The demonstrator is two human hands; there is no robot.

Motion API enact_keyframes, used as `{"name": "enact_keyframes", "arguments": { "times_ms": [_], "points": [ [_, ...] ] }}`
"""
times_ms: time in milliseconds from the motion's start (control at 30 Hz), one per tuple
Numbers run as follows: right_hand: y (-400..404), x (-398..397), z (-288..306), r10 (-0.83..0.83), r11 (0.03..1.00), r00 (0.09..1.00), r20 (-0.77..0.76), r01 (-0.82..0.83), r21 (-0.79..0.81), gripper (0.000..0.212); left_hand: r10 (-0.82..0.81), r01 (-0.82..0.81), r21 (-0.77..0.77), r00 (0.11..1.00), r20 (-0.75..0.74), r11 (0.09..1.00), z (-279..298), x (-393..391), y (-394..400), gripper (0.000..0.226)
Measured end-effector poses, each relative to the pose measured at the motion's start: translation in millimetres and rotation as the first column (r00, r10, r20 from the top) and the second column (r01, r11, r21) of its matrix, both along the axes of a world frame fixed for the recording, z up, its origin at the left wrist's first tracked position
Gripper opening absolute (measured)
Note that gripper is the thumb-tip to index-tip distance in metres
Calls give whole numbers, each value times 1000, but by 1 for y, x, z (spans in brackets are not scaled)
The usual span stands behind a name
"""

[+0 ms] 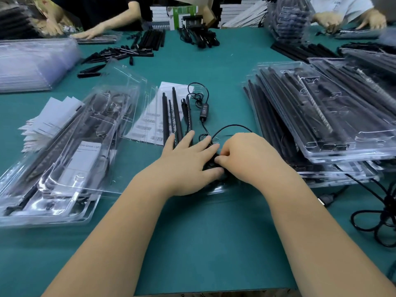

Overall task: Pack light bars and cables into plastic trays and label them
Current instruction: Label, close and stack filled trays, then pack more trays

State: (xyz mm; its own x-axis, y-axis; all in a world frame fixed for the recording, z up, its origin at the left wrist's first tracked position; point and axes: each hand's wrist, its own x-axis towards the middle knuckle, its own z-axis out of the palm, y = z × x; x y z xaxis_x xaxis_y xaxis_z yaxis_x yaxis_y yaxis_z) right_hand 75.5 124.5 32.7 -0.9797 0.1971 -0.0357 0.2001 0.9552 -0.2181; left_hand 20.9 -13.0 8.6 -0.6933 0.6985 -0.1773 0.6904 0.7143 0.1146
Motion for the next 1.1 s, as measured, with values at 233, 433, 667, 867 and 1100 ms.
{"name": "enact_keyframes", "arguments": {
  "times_ms": [233, 433, 667, 867, 1100],
  "points": [
    [-3, -26, 9, -116, 980, 937, -329, 54, -193, 33, -84, 89, 73, 994, -74, 993, 10, 6, 3, 73],
    [-5, -81, -7, -2, 1000, 996, -92, 1, -8, 31, -184, 198, 89, 972, -143, 976, 12, 7, 2, 52],
    [0, -79, -21, -48, 988, 993, -111, 31, -154, 54, -155, 114, 285, 980, 125, 952, 16, 2, -4, 51],
    [4, -73, -31, -121, 980, 977, -175, 90, -176, 49, -25, 26, 198, 1000, -9, 980, 16, -3, -10, 69],
    [-2, -68, -32, 5, 993, 988, -156, 13, 115, 41, -65, 47, 173, 993, 100, 984, 19, -2, -17, 66]
  ]
}}
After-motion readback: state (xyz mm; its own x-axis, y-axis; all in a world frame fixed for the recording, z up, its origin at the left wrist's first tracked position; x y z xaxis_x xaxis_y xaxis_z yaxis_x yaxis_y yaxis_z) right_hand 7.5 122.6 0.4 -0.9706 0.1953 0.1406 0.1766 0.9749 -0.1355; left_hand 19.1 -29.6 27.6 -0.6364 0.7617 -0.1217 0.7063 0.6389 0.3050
